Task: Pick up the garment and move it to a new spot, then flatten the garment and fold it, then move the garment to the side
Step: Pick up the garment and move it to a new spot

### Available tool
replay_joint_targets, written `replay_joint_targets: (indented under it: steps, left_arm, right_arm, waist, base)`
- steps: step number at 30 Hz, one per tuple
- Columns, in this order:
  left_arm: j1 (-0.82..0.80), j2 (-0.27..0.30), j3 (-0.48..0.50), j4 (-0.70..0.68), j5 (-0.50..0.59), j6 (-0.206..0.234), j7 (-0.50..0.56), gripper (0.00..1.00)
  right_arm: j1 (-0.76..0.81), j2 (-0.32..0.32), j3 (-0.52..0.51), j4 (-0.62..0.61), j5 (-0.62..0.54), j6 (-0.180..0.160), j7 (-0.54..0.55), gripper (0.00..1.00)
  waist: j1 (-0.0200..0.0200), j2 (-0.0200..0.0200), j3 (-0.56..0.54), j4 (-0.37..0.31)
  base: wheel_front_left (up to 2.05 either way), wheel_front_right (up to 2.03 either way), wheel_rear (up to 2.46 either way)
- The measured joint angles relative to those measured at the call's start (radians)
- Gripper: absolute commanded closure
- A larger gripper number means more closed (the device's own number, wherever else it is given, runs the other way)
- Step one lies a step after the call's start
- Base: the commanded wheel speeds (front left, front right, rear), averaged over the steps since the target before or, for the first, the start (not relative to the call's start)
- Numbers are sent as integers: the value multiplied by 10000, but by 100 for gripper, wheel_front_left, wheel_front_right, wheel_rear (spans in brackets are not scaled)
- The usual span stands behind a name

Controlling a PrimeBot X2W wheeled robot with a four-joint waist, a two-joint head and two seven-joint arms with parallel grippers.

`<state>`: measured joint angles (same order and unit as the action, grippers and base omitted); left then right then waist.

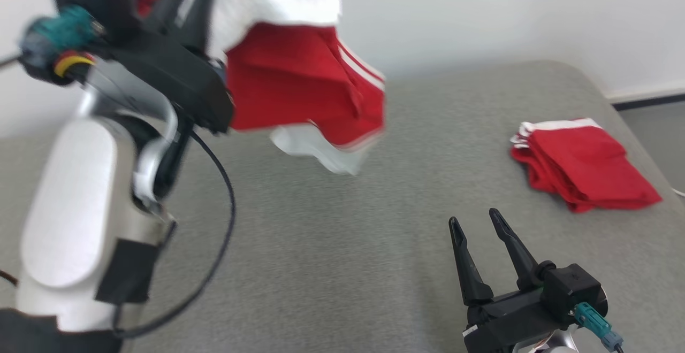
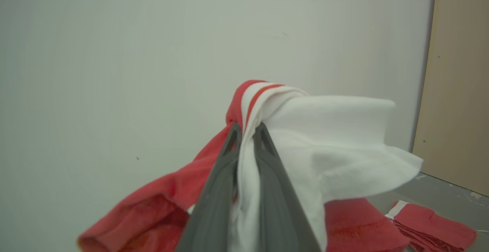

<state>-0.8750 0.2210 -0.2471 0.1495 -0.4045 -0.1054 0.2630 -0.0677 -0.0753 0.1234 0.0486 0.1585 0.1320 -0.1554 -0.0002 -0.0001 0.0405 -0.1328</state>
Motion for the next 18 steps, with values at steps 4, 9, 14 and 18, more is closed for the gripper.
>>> replay_joint_targets:
  steps: [4,9,14,18]
  left_arm:
    - [755,-370,-512,-169,104,138,10,100]
    - [1855,-840,-1206,441,274,259,-209,100]
    - [2982,-1250,-1772,1941,244,391,-571,100]
    - [3517,-1484,-2033,3095,12,481,-970,0]
  right_arm:
    - [3,38,25,-4,0,0,-31,0]
    - [-15,71,167,56,13,0,-125,0]
    - [-121,98,282,151,67,0,-211,0]
    - [-141,121,293,282,69,0,-215,0]
  waist:
    - [1,0,41,-683]
    - [2,1,210,-1374]
    - [3,1,492,-1763]
    - [3,2,591,-1849]
  base:
    - [0,0,0]
    - [0,0,0]
    - [0,0,0]
    - [0,0,0]
